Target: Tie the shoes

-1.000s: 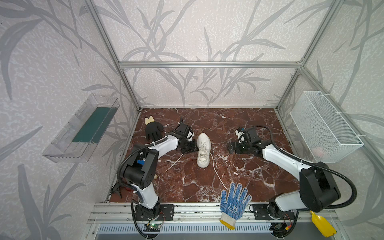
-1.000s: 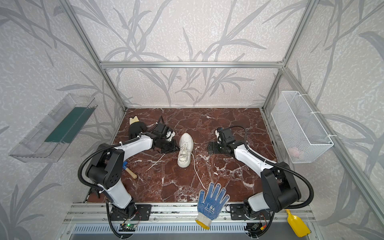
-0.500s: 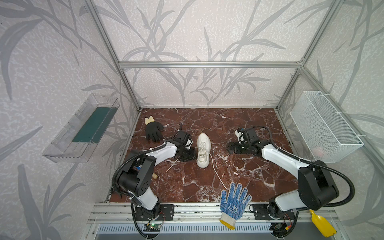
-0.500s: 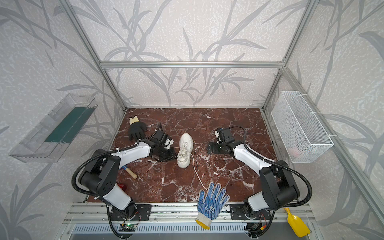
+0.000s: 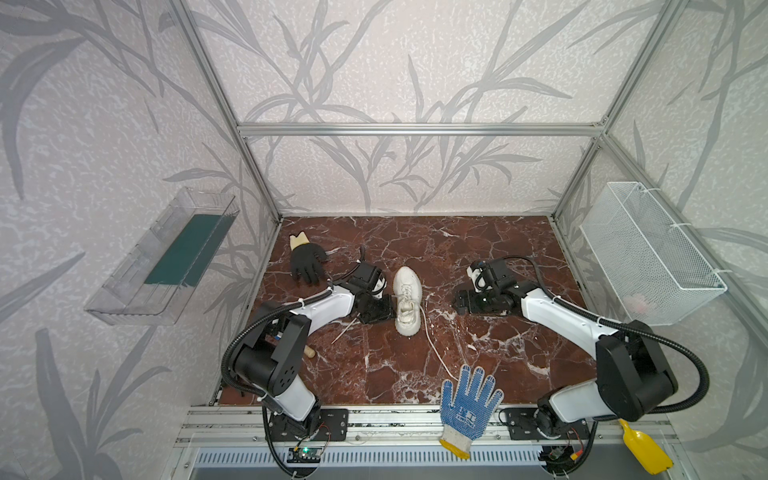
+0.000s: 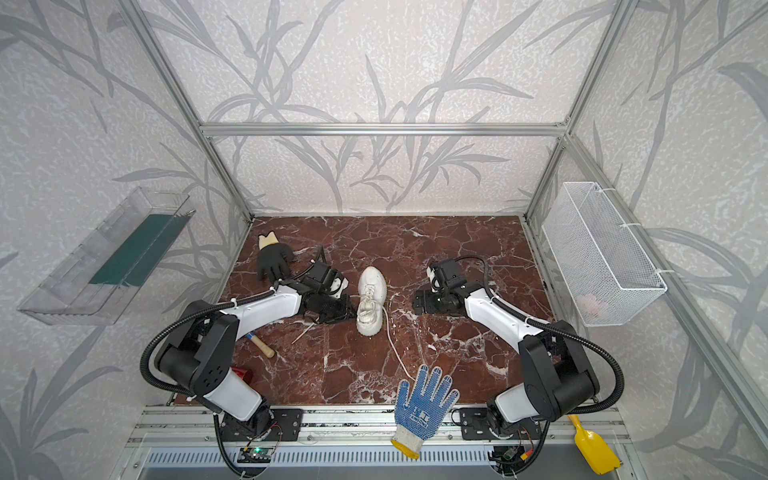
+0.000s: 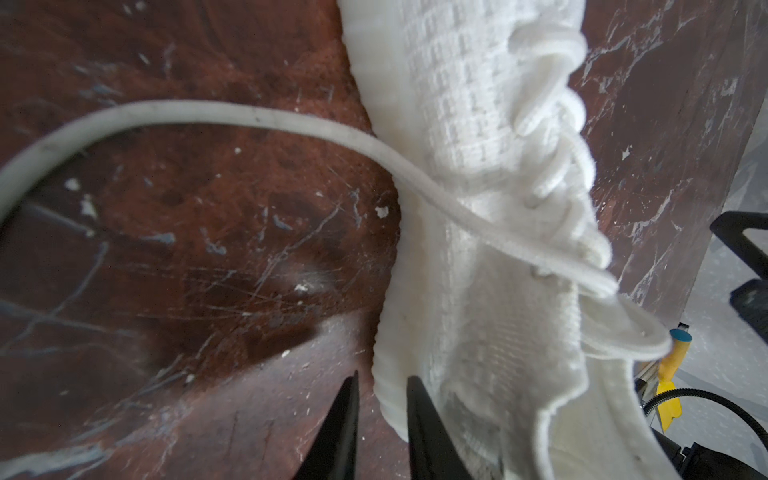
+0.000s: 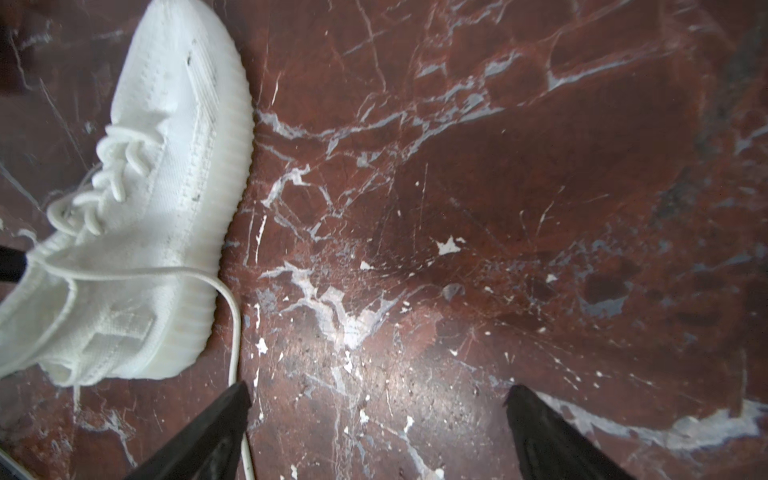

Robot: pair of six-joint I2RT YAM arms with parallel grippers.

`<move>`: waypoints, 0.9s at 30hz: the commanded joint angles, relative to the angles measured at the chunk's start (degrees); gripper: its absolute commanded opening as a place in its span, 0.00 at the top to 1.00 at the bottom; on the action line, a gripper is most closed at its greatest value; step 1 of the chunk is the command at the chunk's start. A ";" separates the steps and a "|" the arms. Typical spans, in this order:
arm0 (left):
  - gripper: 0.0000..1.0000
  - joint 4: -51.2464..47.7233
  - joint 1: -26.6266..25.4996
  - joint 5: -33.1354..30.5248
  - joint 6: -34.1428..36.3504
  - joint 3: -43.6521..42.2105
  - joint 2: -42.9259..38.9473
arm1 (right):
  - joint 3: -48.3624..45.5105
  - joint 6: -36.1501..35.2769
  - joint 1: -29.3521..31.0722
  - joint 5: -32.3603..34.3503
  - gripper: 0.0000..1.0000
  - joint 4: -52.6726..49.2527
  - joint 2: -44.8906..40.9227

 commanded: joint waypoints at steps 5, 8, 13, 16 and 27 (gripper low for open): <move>0.76 -6.74 8.02 -3.18 3.35 2.51 -5.98 | 0.23 -1.80 10.13 6.54 0.14 -10.90 -4.69; 0.76 -9.48 12.27 -3.71 5.28 3.19 -7.27 | -0.89 -0.53 14.20 8.03 0.20 -13.24 -5.66; 0.76 -12.14 17.25 -4.14 8.15 3.49 -8.24 | -3.16 1.85 20.00 8.24 0.34 -12.90 -6.10; 0.76 -13.12 19.15 -4.24 8.80 3.49 -8.35 | -3.10 2.27 22.93 8.65 0.41 -12.26 -4.81; 0.76 -11.06 20.81 -3.81 8.23 1.12 -8.05 | -0.54 1.57 29.63 7.35 0.59 -11.83 3.23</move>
